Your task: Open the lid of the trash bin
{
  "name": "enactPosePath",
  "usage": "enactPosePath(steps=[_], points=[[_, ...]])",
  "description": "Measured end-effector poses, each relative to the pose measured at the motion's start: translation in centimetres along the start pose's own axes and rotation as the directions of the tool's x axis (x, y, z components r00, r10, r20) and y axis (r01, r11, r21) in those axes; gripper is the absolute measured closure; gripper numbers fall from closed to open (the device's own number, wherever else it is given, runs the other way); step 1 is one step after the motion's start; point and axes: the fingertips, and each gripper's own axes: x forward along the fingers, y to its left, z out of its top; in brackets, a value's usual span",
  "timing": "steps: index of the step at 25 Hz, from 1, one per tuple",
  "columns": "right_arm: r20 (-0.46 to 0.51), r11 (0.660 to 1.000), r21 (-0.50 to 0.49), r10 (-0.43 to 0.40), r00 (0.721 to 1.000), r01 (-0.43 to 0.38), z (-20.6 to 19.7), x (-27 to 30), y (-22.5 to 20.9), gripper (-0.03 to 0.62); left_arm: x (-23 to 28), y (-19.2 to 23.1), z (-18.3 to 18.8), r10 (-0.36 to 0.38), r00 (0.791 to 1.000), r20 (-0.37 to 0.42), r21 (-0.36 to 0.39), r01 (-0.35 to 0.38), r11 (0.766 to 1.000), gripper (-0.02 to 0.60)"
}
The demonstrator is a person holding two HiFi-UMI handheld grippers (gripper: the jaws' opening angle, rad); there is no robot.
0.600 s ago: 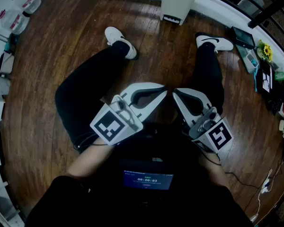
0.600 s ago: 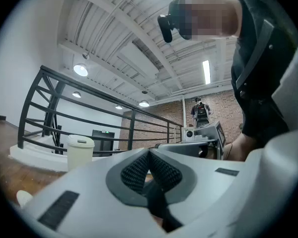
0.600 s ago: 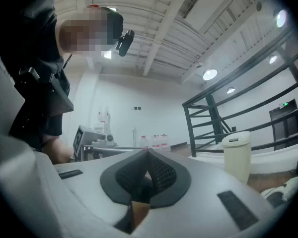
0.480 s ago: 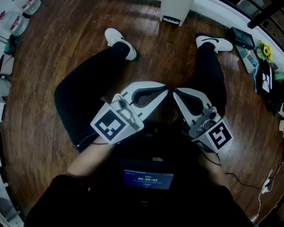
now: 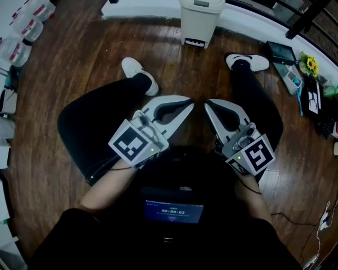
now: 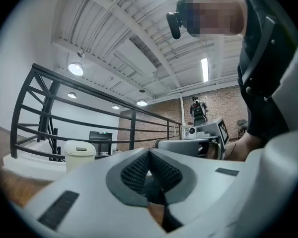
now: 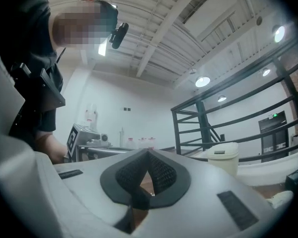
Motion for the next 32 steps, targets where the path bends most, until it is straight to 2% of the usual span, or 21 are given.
enactPosePath(steps=[8,23,27,29,32], points=[[0.007,0.998,0.004,-0.067,0.998,0.067,0.3,5.9,-9.0,0.576,5.2,8.5,0.0,-0.003,1.000,-0.022,-0.050,0.002,0.999,0.566],[-0.002,0.995,0.021,-0.097,0.995,0.097,0.0,17.3,-23.7,0.576,15.4,24.4,1.9,-0.054,0.998,-0.014,-0.035,0.053,0.998,0.566],[-0.027,0.993,0.055,-0.108,0.994,0.109,-1.2,19.6,-27.0,0.576,17.5,27.8,2.0,-0.071,0.997,0.004,-0.089,0.071,0.994,0.566],[-0.033,0.991,0.066,-0.114,0.993,0.116,-1.3,20.4,-28.5,0.576,18.6,29.6,1.6,-0.055,0.999,-0.001,-0.104,0.054,0.993,0.566],[-0.048,0.990,0.065,-0.120,0.992,0.123,-1.5,21.6,-31.1,0.576,20.6,32.5,1.2,-0.005,1.000,-0.010,-0.087,0.004,0.996,0.566]])
